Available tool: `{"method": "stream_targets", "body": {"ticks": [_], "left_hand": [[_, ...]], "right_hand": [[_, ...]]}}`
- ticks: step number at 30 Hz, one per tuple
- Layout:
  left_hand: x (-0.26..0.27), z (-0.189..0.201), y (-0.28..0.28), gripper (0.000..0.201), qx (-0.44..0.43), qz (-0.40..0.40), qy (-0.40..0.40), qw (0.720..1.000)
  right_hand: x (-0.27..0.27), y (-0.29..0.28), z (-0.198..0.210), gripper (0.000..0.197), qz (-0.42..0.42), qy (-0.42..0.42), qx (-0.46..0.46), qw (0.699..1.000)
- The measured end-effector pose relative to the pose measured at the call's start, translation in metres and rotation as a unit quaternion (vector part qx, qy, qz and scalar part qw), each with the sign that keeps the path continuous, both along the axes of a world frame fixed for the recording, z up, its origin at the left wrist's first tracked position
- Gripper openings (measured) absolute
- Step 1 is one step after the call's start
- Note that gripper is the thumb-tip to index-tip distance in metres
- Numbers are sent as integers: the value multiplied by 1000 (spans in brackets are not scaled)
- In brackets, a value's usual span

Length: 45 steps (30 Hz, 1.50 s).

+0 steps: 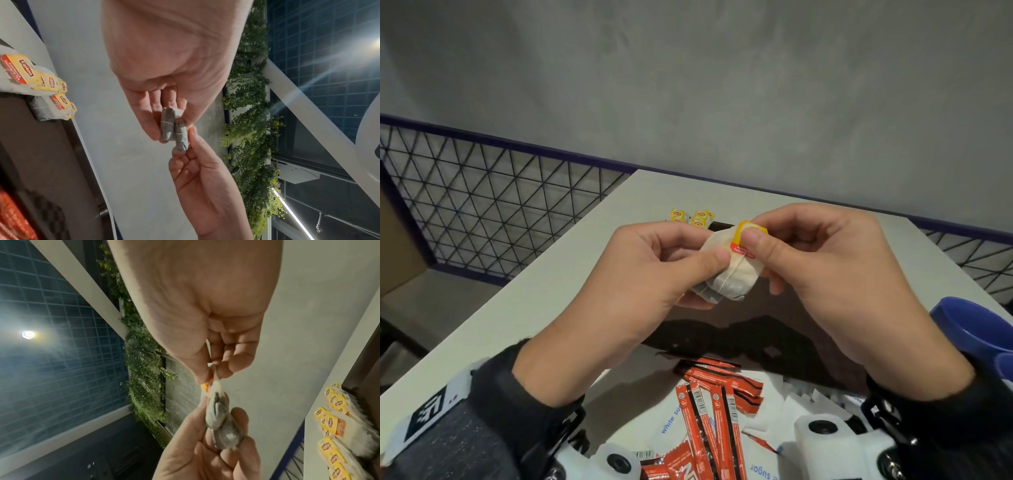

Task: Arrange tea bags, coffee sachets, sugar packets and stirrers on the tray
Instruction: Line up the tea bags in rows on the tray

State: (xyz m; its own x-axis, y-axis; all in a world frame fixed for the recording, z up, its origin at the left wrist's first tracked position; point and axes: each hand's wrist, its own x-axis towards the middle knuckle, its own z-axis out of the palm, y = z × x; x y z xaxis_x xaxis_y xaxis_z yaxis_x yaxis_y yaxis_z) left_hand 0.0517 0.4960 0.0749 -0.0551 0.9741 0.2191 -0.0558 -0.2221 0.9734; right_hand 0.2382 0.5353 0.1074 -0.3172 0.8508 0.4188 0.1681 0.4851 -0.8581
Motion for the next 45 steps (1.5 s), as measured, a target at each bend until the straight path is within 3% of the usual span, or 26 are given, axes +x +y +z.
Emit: {"method": "stream_targets", "body": {"ticks": [8,15,21,27,36,40,45], "left_hand": [[1,-2,2,9,5,4,-24,1000],[0,1,2,14,-12,10,-56,998],[-2,2,5,16,-30,41,-81,995],[1,2,3,16,-46,23,-113,992],[2,0,1,14,-44,-38,-113,992],[4,1,-1,23,-14,-52,-102,993],[6,-2,0,12,-3,-27,-97,995]], "right_hand": [[-1,2,-1,6,1,38,-35,999],[5,4,3,3,-11,25,6,1000],[9,-4,15,3,22,19,44,999],[0,-16,16,8,90,6,41,995],[-9,-7,-6,28,-20,5,61,998],[-8,-7,-4,23,-39,-19,67,997],[-8,-8,-5,22,-48,-24,72,996]]}}
